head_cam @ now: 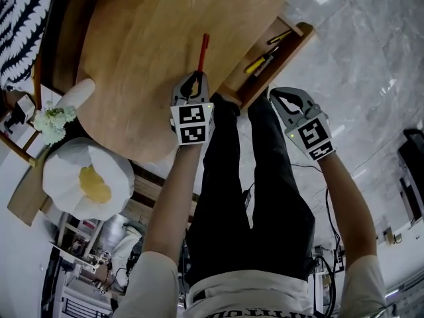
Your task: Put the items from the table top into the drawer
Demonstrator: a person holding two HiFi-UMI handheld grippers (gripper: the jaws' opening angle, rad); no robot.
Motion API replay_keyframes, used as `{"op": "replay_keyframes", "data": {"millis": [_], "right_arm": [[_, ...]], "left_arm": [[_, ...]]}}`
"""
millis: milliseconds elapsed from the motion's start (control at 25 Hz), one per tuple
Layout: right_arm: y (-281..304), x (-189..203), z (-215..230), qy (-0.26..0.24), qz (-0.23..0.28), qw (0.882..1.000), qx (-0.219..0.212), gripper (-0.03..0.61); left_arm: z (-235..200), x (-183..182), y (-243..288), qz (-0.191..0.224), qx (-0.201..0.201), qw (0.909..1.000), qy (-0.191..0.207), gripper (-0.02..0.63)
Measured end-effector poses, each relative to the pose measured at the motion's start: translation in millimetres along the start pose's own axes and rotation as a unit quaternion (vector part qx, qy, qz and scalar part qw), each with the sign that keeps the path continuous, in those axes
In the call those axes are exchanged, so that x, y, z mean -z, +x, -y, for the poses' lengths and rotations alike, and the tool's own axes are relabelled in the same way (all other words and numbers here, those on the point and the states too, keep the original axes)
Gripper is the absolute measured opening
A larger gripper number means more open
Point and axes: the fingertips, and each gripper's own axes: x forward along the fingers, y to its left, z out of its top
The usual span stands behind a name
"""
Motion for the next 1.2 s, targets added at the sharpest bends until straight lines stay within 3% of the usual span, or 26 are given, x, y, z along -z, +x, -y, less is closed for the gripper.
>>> {"op": "replay_keyframes", "data": {"millis": [680,1200], "right_arm": [[-21.4,44.9,16.0,0.007,0.002,1.0,-0.002,0.02],[-30.4,77.4,20.7,0.038,0.003,0.999,0.001,0.02]], "left_arm": [[99.7,37.0,12.3,-0.029,0.039,0.9976,0.049,0.061],[117.7,59.1,57.3,-0.1,0.015,0.9919,0.077,0.061]]}}
